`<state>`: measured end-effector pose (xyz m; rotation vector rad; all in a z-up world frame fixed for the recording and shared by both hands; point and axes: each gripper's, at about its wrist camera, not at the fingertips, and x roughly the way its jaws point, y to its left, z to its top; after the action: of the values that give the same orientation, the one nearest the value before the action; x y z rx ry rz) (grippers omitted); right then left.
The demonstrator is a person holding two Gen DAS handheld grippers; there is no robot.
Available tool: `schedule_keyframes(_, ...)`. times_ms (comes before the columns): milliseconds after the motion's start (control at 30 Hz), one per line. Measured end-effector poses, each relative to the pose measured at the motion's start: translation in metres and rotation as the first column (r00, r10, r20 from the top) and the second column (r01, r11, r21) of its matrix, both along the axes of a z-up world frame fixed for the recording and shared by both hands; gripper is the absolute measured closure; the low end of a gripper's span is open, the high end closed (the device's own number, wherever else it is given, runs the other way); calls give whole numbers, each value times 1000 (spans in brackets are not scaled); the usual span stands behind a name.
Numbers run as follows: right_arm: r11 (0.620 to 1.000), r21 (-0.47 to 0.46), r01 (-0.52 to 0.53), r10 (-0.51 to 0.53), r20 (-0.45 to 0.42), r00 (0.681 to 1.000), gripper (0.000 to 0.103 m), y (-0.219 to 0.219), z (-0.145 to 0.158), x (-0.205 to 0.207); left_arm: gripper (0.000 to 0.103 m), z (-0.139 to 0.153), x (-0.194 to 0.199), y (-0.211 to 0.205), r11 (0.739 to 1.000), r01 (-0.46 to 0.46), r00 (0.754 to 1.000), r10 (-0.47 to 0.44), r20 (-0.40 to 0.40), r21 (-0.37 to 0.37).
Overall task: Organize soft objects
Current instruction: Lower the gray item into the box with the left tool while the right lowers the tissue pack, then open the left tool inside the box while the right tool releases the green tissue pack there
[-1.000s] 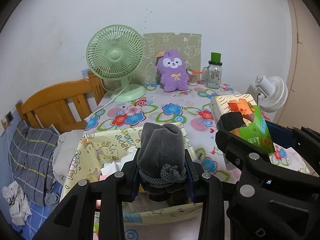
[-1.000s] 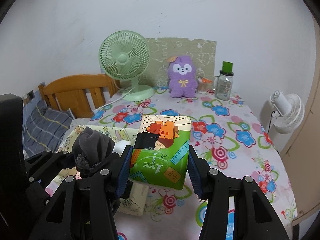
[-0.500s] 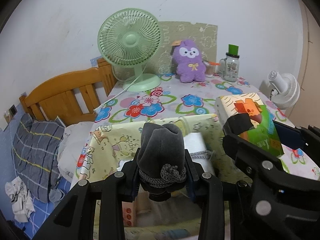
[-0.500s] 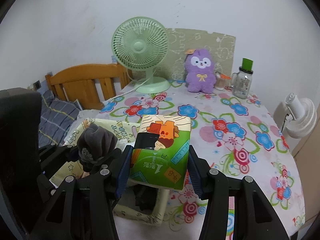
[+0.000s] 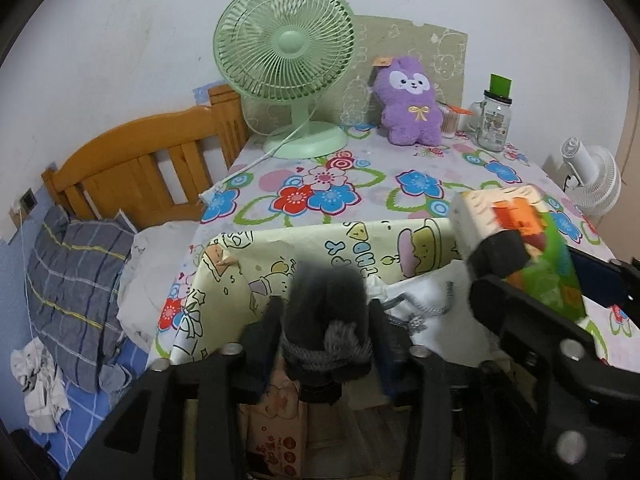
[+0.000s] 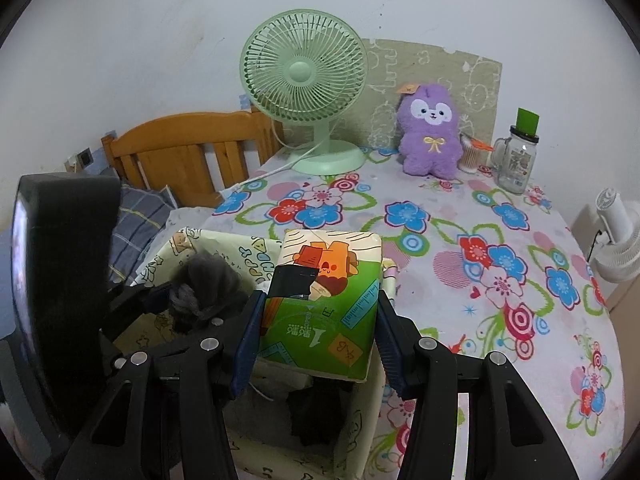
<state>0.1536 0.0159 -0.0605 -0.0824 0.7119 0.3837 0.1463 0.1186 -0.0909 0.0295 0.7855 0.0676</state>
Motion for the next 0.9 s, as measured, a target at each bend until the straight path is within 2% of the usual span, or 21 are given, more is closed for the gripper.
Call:
schedule_keyframes(67, 1000, -7, 0, 0, 1, 1000, 48, 2, -1, 0, 30, 3, -5, -2, 1000, 0, 1000, -1, 15, 21)
schedule_keyframes(333, 1000, -8, -16, 16, 5, 1000, 48, 5, 0, -12, 30, 5, -23, -1, 1000, 5, 1000, -6, 23, 23)
schedule_keyframes(500, 999, -20, -46, 47, 17, 999, 48, 10, 2, -24, 21, 5, -39, -3, 999, 31, 999, -31, 25, 19)
schedule_keyframes(733, 996, -5, -86, 86, 22, 996, 46, 21, 2, -33, 18, 12, -52, 2, 1000, 17, 999, -18, 42, 19)
schedule_keyframes(833, 995, 3, -97, 97, 25, 995, 39, 23, 3, -34, 15, 13, -53, 6, 1000, 2, 999, -3, 40, 11)
schedule_keyframes(900, 994, 25, -103, 102, 21, 995, 22, 22, 3, -34, 14, 13, -54, 9, 1000, 5, 999, -5, 36, -10)
